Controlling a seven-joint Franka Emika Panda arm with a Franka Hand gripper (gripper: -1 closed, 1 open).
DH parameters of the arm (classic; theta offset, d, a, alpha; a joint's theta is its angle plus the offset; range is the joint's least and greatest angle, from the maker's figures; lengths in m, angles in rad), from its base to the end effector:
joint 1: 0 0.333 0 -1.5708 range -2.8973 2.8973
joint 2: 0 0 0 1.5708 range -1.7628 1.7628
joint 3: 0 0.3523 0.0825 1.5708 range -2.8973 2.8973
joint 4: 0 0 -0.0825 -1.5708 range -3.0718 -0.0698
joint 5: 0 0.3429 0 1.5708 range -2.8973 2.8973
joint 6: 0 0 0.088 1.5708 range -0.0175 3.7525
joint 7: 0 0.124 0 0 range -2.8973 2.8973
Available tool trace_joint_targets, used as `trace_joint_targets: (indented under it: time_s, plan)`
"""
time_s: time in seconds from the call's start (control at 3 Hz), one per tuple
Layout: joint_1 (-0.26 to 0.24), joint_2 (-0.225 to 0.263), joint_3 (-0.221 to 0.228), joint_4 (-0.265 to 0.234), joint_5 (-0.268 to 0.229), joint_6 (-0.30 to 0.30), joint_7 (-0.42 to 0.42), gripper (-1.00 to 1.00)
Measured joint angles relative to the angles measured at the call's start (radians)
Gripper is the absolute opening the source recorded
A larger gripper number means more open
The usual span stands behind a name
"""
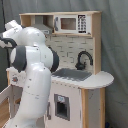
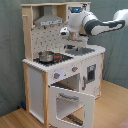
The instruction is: Play with the kitchen
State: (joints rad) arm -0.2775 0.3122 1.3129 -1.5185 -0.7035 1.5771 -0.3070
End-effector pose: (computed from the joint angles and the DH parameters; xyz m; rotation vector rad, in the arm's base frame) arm 0.4286 0.3737 0.6147 2.1530 1.7160 0.1702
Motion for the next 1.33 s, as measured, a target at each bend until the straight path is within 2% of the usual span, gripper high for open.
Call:
trace_joint_targets:
  time_s: [0.67,1.33]
  plan:
    - [0.109,0.134,-0.014,0.107,-0.099,-0.094,0.0,1.0]
    - [0.246,0.268,-0.037,0.239,-0.2,-0.193,0.0,1.0]
